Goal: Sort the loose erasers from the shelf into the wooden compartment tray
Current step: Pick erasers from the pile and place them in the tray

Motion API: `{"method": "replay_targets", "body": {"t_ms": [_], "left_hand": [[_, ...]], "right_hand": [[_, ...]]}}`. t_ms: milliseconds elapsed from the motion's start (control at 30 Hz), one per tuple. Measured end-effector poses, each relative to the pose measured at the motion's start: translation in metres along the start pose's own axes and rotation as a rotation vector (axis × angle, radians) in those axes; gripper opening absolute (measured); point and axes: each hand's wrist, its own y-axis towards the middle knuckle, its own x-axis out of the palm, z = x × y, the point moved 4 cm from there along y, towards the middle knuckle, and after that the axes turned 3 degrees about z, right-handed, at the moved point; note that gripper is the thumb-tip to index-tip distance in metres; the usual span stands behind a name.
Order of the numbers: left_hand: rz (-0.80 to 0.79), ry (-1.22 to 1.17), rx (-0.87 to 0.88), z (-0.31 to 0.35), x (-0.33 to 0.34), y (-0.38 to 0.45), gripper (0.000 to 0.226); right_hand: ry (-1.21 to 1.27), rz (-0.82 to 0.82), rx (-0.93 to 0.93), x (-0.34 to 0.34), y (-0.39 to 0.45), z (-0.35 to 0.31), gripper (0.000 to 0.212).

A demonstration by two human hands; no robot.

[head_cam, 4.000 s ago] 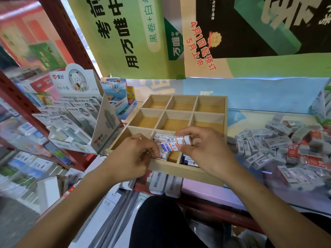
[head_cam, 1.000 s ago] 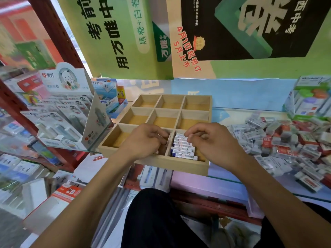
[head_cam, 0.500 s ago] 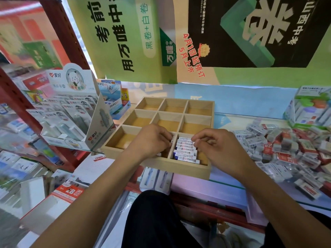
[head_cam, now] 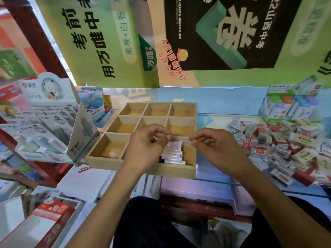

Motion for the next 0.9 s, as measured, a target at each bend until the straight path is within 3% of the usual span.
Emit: {"method": "replay_targets", "body": {"t_ms": [233, 600, 733, 900], "left_hand": [[-0.243, -0.175, 0.122, 0.055, 0.091, -0.009, 0.018], [-0.559, 0.090, 0.482, 0.123, 0.242, -0.015, 0.009], [-0.651, 0.248, 0.693, 0.145, 0.301, -0.018, 0.035], [-0.715, 0.668, 0.857, 0.146, 0.358, -0.028, 0.064]], "right_hand": [[-0.066, 0.210, 0.089, -0.087, -0.057, 0.029, 0.010], [-0.233, 0.472, 0.365, -0.233, -0.135, 0.116, 0.010], [-0.291, 0.487, 0.440, -0.260, -0.143, 0.149, 0.010], [-0.410, 0.471, 0.432, -0.282, -0.121, 0.164, 0.017]]}}
